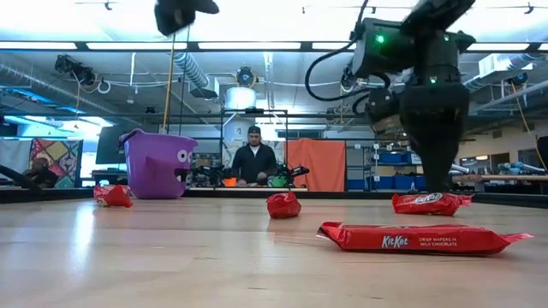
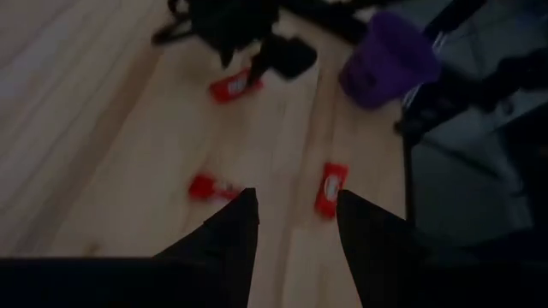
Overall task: Sort candy by brand, put in halloween buckets
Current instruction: Put the red chocolate into the pink bucket
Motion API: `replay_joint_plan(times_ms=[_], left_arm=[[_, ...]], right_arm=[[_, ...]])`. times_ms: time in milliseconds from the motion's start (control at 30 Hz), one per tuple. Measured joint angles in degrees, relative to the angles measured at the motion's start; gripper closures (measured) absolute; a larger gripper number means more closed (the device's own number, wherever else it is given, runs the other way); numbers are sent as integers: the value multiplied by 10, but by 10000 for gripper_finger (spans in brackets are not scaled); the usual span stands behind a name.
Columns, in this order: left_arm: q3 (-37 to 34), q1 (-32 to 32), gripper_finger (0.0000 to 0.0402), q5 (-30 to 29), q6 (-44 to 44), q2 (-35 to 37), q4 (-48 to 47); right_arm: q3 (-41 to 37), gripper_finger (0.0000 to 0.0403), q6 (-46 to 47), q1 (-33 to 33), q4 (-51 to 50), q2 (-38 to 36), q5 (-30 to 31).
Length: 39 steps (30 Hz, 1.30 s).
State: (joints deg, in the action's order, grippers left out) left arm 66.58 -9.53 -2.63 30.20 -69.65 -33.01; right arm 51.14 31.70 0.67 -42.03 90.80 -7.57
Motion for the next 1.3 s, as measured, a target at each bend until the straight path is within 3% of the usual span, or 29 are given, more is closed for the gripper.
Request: replay_joint_plan(times_ms=[133, 267, 467, 633, 967, 1300], left_arm=[[-56, 42, 238, 34, 0, 0, 93], [-105, 78, 238, 65, 2, 0, 172], [-217, 113, 238, 117, 88, -25, 431], [-279, 115, 238, 81, 109, -60, 573], [-290, 115, 238, 57, 162, -76, 595], [-290, 123, 221, 20, 227, -76, 574]], right_arm=[[-40, 176, 2, 1, 49, 0, -28], [-61, 189, 18, 1, 64, -1, -16], [-66, 224, 24, 1, 87, -2, -10], [-44, 268, 26, 1, 148, 0, 9], [48, 340, 12, 5, 238, -1, 39], [126, 343, -63, -1, 261, -1, 80]])
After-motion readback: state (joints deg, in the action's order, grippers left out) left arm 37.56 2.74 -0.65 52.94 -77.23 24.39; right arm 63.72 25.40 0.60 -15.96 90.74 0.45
